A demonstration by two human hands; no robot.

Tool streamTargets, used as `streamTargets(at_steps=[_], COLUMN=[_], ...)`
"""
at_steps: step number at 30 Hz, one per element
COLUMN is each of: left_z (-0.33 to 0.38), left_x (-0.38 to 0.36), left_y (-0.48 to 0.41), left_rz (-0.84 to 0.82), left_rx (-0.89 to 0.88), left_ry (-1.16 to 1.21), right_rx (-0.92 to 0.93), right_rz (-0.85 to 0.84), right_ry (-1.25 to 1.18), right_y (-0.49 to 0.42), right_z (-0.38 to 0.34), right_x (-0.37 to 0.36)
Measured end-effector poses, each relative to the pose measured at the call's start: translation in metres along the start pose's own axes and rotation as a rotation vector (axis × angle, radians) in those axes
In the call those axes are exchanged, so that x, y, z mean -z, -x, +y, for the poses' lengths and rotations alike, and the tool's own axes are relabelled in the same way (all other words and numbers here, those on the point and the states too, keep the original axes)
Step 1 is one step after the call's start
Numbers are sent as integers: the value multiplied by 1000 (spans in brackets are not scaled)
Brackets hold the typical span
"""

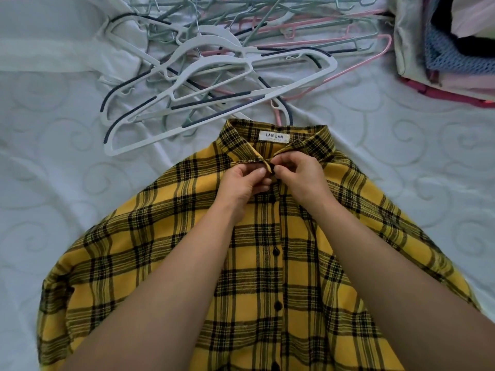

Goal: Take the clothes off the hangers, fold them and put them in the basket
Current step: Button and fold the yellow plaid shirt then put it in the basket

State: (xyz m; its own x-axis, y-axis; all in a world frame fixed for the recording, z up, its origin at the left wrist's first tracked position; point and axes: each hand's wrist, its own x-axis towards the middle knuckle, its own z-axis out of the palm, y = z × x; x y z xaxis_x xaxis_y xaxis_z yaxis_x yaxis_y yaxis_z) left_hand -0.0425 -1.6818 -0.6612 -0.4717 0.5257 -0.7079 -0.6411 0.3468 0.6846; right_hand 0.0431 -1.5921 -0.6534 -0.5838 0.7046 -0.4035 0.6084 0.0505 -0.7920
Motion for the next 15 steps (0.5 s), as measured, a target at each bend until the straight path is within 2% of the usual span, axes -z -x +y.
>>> streamTargets(at_steps=[4, 15], left_z=[3, -4], left_x=[0, -4], left_y=[-5, -4], left_rz=[26, 59], left_rx=[11, -136], left_ry=[-154, -321], right_rx=[43, 109], right_rz=[-102, 95], right_ry=[-31, 174], right_y=[5, 4], right_z=[4, 6], right_x=[-2, -11])
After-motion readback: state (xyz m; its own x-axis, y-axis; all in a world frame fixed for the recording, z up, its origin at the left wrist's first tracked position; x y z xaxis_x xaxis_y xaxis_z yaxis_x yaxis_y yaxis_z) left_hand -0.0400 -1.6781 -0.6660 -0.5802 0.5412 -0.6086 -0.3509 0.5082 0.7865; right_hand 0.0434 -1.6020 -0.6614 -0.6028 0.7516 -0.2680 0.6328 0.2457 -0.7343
